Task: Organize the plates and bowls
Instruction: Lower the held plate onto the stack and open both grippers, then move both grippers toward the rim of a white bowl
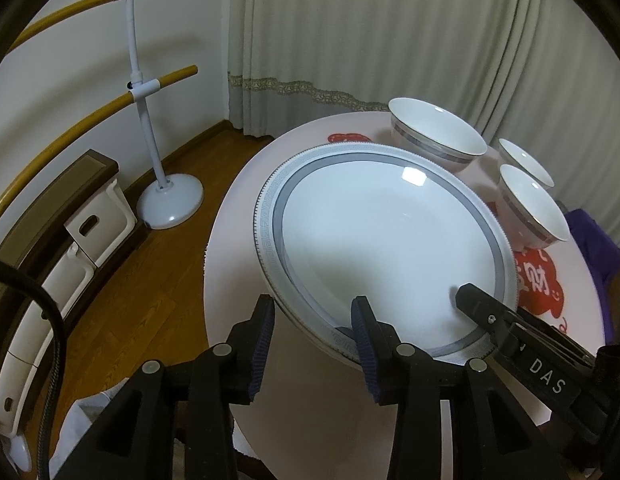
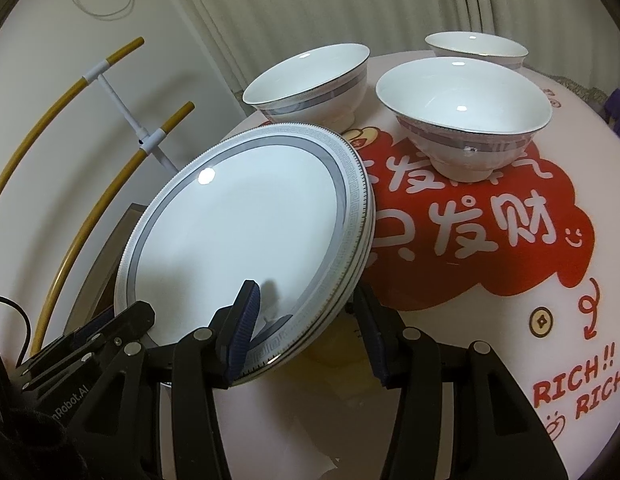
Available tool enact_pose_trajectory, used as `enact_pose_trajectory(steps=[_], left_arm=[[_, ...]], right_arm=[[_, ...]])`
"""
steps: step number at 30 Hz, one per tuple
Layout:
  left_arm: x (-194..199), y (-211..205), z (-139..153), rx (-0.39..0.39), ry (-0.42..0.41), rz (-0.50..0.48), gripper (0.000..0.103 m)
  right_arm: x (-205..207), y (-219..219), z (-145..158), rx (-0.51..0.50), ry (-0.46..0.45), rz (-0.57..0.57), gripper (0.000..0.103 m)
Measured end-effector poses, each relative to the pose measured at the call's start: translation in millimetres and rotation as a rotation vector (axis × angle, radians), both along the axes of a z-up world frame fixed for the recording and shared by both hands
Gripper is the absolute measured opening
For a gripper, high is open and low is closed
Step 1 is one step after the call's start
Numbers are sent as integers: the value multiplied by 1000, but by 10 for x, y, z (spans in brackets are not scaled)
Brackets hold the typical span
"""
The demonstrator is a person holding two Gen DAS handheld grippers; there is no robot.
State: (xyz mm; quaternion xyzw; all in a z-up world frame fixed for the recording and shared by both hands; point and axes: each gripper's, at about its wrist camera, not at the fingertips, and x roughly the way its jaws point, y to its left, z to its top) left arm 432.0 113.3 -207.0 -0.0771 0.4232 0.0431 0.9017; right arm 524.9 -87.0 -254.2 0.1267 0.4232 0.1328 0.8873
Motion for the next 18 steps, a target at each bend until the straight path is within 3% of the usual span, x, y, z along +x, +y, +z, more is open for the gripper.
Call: enact_pose_trajectory(steps=[2,6,11,18], left_arm=[[-23,-18,9,-4,2,-3,48],[-85,-63,35,-1,3,-10,50],[-226,-122,130,5,-19,-11,66],[-482,-259,264,12,-42,-28,71]], right_arm=[[-14,-18,3,-4,4,-6,57],[-70,-73,28,-1,6,-13,60],[-175,-125,88,-9,1,-12,66],[-409,-329,238,-19,-30,-32,68]])
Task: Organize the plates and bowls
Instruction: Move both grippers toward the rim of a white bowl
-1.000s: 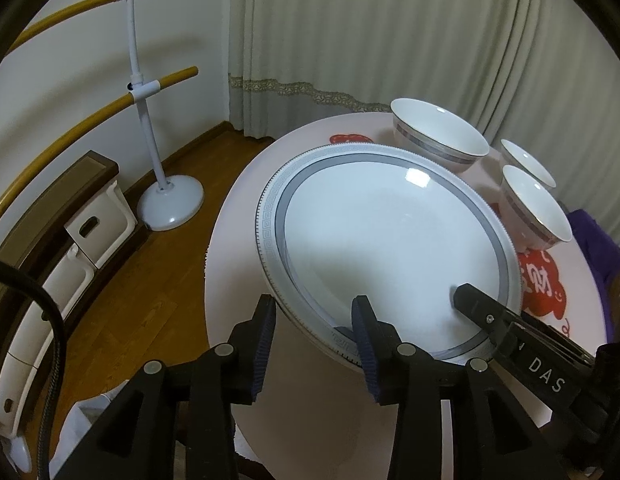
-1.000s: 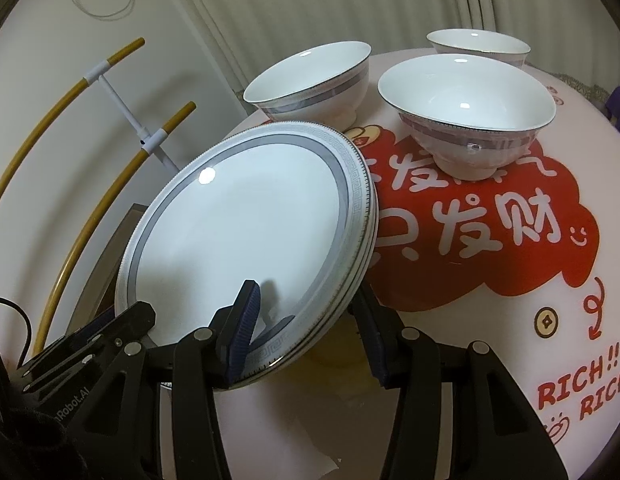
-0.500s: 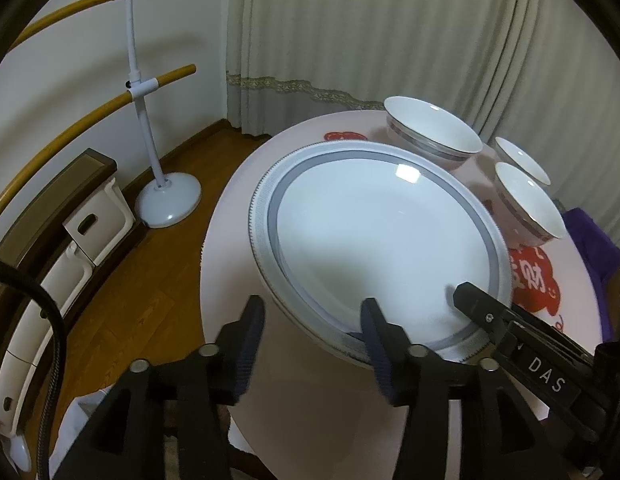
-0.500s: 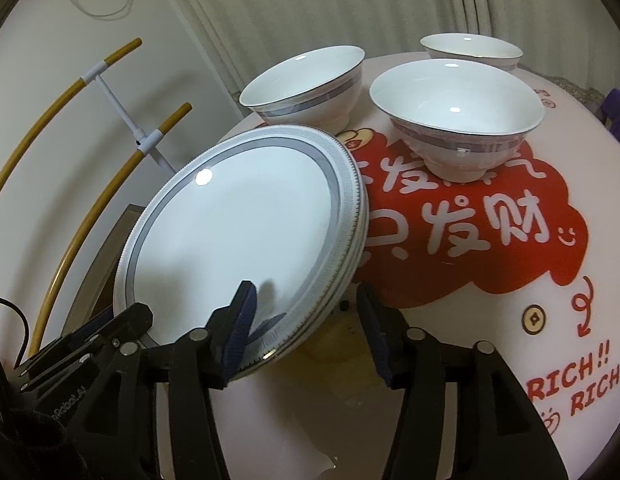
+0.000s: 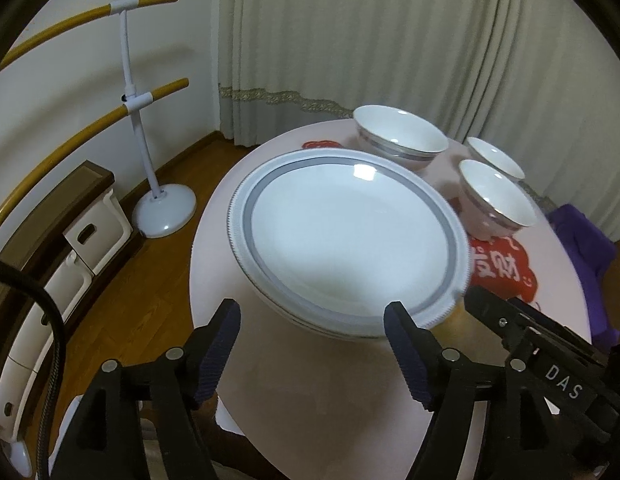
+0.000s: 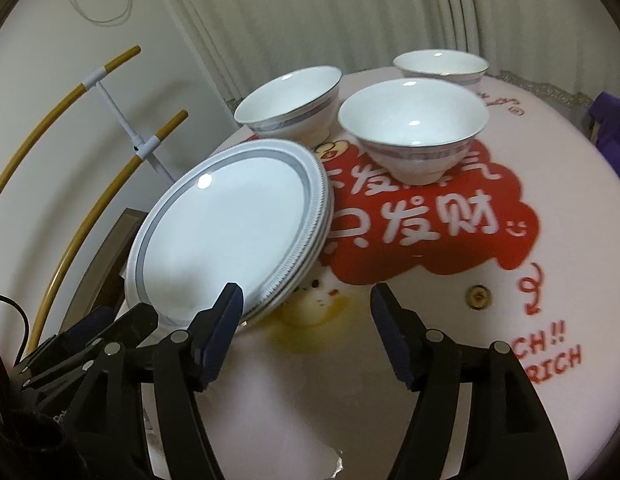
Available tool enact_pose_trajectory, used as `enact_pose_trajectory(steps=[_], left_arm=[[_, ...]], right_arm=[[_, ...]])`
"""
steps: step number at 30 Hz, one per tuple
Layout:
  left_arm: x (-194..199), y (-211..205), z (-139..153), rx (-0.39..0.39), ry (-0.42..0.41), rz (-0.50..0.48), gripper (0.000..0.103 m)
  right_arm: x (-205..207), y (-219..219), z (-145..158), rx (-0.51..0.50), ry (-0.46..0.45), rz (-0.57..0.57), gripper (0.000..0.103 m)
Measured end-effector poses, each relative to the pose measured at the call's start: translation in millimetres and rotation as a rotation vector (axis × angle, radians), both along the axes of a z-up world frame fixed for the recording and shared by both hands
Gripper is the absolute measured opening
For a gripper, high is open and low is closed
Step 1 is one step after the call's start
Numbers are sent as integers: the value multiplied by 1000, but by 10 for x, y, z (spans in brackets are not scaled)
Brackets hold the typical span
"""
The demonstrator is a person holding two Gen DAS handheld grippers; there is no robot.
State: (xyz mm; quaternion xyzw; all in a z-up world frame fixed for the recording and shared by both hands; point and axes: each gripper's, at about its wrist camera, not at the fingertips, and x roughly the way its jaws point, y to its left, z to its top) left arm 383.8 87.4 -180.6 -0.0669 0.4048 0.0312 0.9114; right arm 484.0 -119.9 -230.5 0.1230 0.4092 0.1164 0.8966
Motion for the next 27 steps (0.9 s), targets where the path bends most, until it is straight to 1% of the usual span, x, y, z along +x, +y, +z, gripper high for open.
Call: enact_pose_trajectory(steps=[6,8,12,13,14,17,22,24,27], left_arm=[[-254,-171,131,17,-33,-23,76],[-327,-255,172,26,-42,-32,80],[-478,-446,291,37,-67,-58,84],[-515,-503,323,42,-76,-65,88],[-557,-568,356,48,-86,-75,89],[-643,-738,416,59,-105,-94,90],[-686,-1010,471,74,-132,-118,94],[-654,-1147,484,82,-133,-132,95],[-559,-1301,497,88,-129,-146,95]], right_arm=[[-227,-205,112,-8,-29,-21,73],[-296,-265,150,-14,-42,-29,73],[-452,-489,243,-22,-70,-56,77],[-484,-539,259,-23,-74,-61,77],[-509,-585,272,-24,-77,-66,78],[-607,-778,334,-29,-99,-89,80],[-685,-1047,412,-39,-129,-111,84],[-687,-1155,445,-51,-140,-119,88],[-664,-1307,465,-57,-150,-135,89]])
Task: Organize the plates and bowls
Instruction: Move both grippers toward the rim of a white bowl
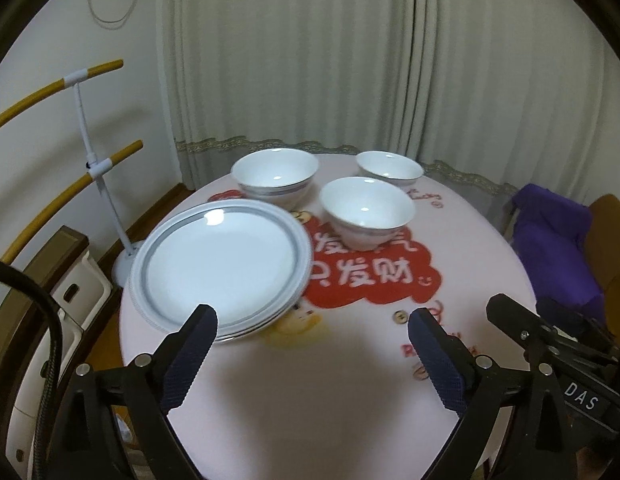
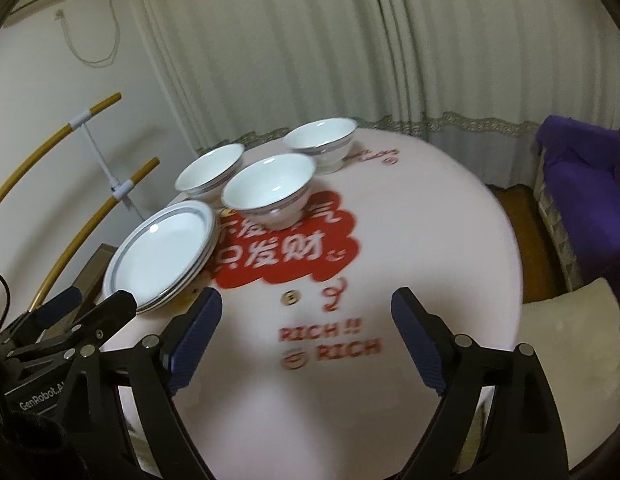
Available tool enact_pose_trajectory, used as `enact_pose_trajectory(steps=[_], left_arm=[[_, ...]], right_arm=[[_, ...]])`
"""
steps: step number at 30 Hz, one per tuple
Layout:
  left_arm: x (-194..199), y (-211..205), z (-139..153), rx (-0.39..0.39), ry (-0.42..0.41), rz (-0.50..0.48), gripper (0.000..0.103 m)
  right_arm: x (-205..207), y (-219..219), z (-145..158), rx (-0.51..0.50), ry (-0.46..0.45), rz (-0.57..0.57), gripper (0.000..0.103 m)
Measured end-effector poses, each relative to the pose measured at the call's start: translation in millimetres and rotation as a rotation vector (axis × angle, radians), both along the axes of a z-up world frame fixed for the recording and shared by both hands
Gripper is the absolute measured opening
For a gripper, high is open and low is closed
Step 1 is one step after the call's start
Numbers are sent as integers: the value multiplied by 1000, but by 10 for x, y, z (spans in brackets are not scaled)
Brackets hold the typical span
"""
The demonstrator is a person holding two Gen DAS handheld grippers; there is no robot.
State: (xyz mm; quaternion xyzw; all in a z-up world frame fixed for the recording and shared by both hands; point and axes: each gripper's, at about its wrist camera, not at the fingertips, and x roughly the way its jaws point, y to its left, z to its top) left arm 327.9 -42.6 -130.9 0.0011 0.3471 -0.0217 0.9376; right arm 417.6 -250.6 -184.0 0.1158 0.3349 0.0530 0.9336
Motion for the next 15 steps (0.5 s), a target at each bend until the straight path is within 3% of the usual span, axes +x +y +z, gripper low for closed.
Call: enact_pose_trajectory(steps=[15], left_arm=[[739,-522,-127,-3,65,-18,95]], right_arm=[[422,-578,-52,14,25,-10,90]])
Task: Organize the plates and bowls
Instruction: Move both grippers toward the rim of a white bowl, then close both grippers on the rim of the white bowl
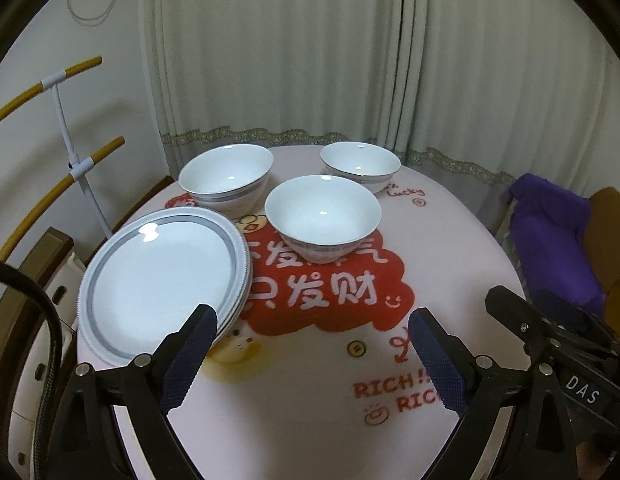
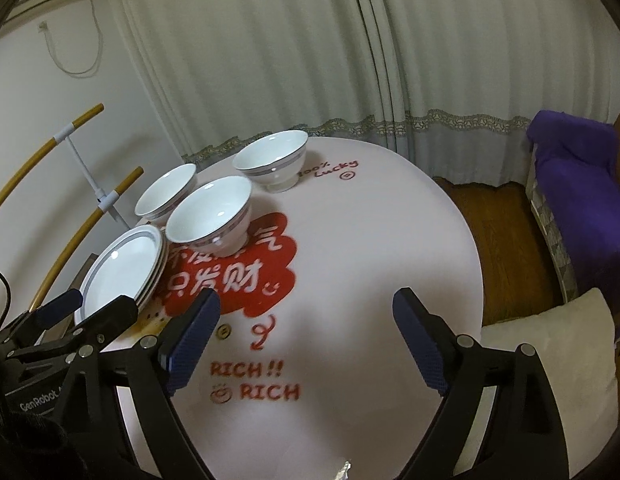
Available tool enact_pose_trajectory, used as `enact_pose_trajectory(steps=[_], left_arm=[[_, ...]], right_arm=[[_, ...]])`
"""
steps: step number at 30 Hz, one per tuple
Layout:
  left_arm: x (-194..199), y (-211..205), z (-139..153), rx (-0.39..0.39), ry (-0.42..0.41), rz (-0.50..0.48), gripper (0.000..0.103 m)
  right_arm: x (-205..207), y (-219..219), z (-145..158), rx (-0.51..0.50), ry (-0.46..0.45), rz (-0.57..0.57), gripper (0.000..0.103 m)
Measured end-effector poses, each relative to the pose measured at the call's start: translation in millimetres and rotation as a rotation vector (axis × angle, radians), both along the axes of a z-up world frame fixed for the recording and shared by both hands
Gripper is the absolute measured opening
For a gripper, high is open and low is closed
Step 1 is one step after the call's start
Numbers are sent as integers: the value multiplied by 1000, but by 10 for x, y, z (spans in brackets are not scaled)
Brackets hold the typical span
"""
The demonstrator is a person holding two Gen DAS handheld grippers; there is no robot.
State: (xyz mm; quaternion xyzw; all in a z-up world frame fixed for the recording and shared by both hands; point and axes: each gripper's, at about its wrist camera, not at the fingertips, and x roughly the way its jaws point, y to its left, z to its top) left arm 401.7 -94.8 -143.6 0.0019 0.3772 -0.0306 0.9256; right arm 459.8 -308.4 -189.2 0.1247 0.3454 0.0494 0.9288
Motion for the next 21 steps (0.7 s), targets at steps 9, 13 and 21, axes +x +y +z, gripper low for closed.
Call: enact_pose_trajectory(steps=[9,13,21], left_arm=[[440,93,-10,-41,0,43,95],[700,155,-71,-38,31,65,95],[1199,233,-253,-18,112,98,93]], right_arm=[[406,4,44,17,1,41,90],[615,63,68,6,2,47,90],[1051,182,-29,-15,50,78,90]])
